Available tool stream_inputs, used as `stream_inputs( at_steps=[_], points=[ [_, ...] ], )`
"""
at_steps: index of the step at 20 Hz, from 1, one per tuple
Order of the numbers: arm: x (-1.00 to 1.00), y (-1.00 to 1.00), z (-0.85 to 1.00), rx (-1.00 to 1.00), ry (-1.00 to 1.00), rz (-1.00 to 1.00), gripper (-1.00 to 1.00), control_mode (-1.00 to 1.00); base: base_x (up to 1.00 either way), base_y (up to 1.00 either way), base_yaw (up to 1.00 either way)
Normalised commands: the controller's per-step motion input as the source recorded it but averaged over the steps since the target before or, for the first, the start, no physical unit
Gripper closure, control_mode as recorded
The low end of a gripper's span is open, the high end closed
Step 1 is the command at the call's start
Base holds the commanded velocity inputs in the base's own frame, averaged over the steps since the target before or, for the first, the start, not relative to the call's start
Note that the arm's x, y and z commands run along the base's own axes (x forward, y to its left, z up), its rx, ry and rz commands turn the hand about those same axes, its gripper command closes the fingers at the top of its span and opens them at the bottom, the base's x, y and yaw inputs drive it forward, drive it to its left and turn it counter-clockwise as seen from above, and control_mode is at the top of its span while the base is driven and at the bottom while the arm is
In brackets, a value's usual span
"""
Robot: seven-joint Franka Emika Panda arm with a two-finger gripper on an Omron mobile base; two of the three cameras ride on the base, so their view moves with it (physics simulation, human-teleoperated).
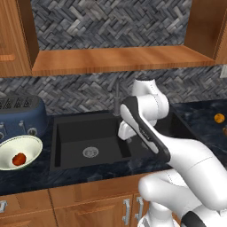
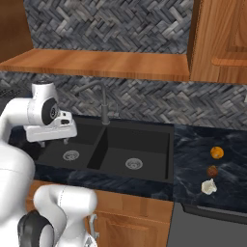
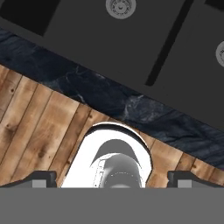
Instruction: There is a mixed pile of frozen fruits and vegetables on the counter. Locate all the frozen vegetables and place the items in a bowl on the counter. Take all the frozen fruits and defrost them in a running sink.
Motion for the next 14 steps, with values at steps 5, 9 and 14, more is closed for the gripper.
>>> stream_inputs(
  at_steps=[5, 9, 14],
  points=[
    [0.15, -0.38, 0.0, -0.02, 0.0, -0.05, -1.0, -1.0, 0.0, 0.0, 0.0],
    [0.15, -0.43, 0.0, -0.02, 0.0, -0.05, -1.0, -1.0, 0.0, 0.0, 0.0],
    [0.14, -0.44, 0.0, -0.03, 0.0, -0.05, -1.0, -1.0, 0.0, 0.0, 0.0]
  ],
)
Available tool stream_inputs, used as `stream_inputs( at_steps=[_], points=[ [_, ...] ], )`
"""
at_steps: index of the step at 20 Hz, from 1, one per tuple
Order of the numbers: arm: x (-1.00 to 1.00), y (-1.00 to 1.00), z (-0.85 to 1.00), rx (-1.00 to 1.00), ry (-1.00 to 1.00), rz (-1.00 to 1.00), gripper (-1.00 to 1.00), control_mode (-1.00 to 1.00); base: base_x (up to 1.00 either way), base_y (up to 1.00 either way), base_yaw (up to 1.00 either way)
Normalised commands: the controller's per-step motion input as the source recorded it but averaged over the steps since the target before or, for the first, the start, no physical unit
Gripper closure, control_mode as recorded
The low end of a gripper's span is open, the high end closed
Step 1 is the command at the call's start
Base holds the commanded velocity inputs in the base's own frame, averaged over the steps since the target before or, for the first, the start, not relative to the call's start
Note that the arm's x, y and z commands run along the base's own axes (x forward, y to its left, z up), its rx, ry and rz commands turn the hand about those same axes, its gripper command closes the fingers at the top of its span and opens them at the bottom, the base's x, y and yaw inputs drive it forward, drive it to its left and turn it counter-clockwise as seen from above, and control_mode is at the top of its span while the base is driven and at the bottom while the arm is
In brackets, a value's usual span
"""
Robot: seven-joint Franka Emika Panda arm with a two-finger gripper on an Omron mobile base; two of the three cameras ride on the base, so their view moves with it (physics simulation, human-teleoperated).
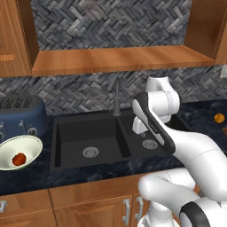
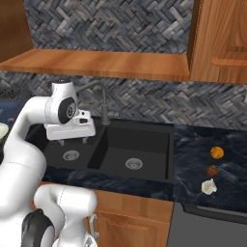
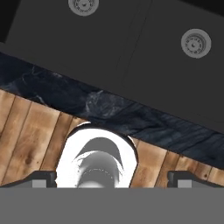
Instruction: There is a mixed pile of frozen fruits and vegetables on the counter. Locate all the frozen vegetables and place the items in a bowl on the counter. Take all the frozen fruits and defrost them in a running sink.
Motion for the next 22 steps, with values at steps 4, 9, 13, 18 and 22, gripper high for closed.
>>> stream_inputs(
  at_steps=[4, 9, 13, 18, 22],
  points=[
    [0.12, -0.43, 0.0, -0.03, 0.0, -0.04, -1.0, -1.0, 0.0, 0.0, 0.0],
    [0.09, -0.41, 0.0, -0.04, 0.0, -0.03, -1.0, -1.0, 0.0, 0.0, 0.0],
    [0.08, -0.41, 0.0, -0.04, 0.0, -0.03, -1.0, -1.0, 0.0, 0.0, 0.0],
    [0.07, -0.41, 0.0, -0.05, 0.0, -0.02, -1.0, -1.0, 0.0, 0.0, 0.0],
    [0.06, -0.43, 0.0, -0.05, 0.0, -0.02, -1.0, -1.0, 0.0, 0.0, 0.0]
  ],
)
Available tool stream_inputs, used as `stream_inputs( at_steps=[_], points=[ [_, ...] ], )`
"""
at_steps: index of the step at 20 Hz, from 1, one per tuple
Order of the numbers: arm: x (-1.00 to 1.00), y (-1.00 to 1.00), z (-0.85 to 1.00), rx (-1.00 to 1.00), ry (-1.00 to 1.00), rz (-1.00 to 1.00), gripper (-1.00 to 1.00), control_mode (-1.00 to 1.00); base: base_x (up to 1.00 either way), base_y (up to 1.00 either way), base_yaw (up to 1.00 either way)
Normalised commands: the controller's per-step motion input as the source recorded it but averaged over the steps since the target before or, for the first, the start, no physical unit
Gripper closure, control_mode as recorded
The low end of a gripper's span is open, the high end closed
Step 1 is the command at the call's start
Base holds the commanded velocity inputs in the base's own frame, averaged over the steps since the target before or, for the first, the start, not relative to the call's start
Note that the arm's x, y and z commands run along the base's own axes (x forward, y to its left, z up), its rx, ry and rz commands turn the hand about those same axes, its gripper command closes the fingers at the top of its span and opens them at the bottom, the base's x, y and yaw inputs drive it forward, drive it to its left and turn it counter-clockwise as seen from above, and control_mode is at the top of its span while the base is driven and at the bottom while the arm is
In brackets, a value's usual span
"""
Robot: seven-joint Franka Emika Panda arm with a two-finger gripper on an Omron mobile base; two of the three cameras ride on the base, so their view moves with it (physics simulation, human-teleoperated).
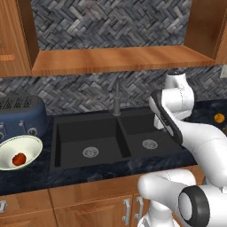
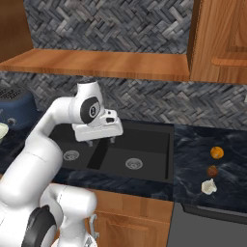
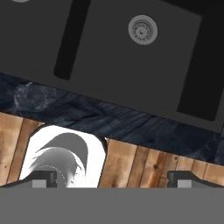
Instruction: There is a mixed pile of frozen fruits and vegetables on the counter. Locate all the frozen vegetables and place the items in a bowl on the counter. Take all the frozen fruits and defrost them in a running sink.
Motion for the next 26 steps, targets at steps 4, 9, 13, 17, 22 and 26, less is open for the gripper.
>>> stream_inputs(
  at_steps=[4, 9, 13, 17, 22, 26],
  points=[
    [0.05, -0.42, 0.0, -0.05, 0.0, -0.01, -1.0, -1.0, 0.0, 0.0, 0.0],
    [0.03, -0.42, 0.0, -0.05, 0.0, 0.0, -1.0, -1.0, 0.0, 0.0, 0.0],
    [0.0, -0.43, 0.0, -0.05, 0.0, 0.0, -1.0, -1.0, 0.0, 0.0, 0.0],
    [0.0, -0.42, 0.0, -0.04, 0.0, 0.0, -1.0, -1.0, 0.0, 0.0, 0.0],
    [0.0, -0.4, 0.0, -0.04, 0.0, 0.0, -1.0, -1.0, 0.0, 0.0, 0.0],
    [0.0, -0.38, 0.0, -0.04, 0.0, 0.0, -1.0, -1.0, 0.0, 0.0, 0.0]
  ],
)
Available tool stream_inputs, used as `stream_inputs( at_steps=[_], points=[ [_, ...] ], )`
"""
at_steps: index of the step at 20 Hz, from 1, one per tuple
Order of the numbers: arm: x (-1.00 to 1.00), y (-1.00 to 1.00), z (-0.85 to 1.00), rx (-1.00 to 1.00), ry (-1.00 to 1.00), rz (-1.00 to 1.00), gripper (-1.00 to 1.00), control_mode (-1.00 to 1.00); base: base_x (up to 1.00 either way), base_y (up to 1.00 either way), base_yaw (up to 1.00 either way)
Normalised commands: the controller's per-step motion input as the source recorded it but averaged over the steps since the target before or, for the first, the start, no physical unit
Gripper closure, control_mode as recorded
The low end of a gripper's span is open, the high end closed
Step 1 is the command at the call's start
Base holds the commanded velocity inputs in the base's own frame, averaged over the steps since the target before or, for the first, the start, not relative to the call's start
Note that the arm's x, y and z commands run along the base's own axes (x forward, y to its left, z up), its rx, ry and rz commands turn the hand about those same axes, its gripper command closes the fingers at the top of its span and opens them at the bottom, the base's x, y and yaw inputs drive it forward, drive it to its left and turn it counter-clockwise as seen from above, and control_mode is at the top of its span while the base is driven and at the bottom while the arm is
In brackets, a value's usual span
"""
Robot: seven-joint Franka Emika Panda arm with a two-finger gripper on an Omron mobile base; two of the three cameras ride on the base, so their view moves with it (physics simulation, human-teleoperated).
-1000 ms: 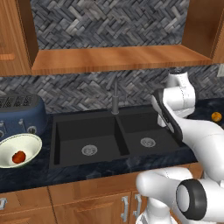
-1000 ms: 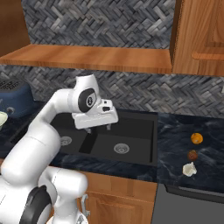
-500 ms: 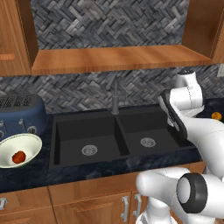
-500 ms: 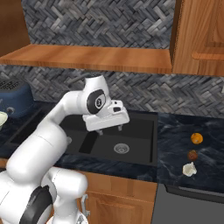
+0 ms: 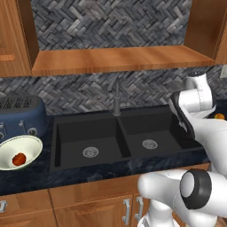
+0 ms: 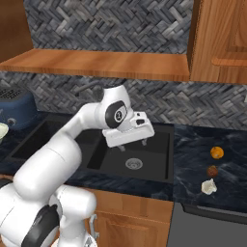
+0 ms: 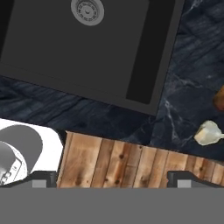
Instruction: There is a mixed pile of frozen fruits and vegetables on the counter. Locate all the frozen vegetables and place the items in a bowl on the counter. Take all the frozen fruits and defrost them in a running sink.
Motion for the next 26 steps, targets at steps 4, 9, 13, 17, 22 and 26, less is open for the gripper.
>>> stream_inputs(
  at_steps=[4, 9, 13, 17, 22, 26],
  points=[
    [0.0, -0.25, 0.0, -0.01, -0.01, 0.0, -1.0, -1.0, 0.0, 0.0, 0.0],
    [-0.02, -0.08, 0.0, 0.0, -0.06, -0.07, -1.0, -1.0, 0.0, 0.0, 0.0],
    [-0.01, -0.15, 0.0, 0.02, -0.06, -0.17, -1.0, -1.0, 0.0, 0.0, 0.0],
    [0.0, -0.15, 0.0, 0.04, -0.02, -0.22, -1.0, -1.0, 0.0, 0.0, 0.0],
    [0.0, -0.13, 0.0, 0.02, -0.01, -0.26, -1.0, -1.0, 0.0, 0.0, 0.0],
    [0.0, -0.2, 0.0, 0.03, 0.0, -0.25, -1.0, -1.0, 0.0, 0.0, 0.0]
  ],
)
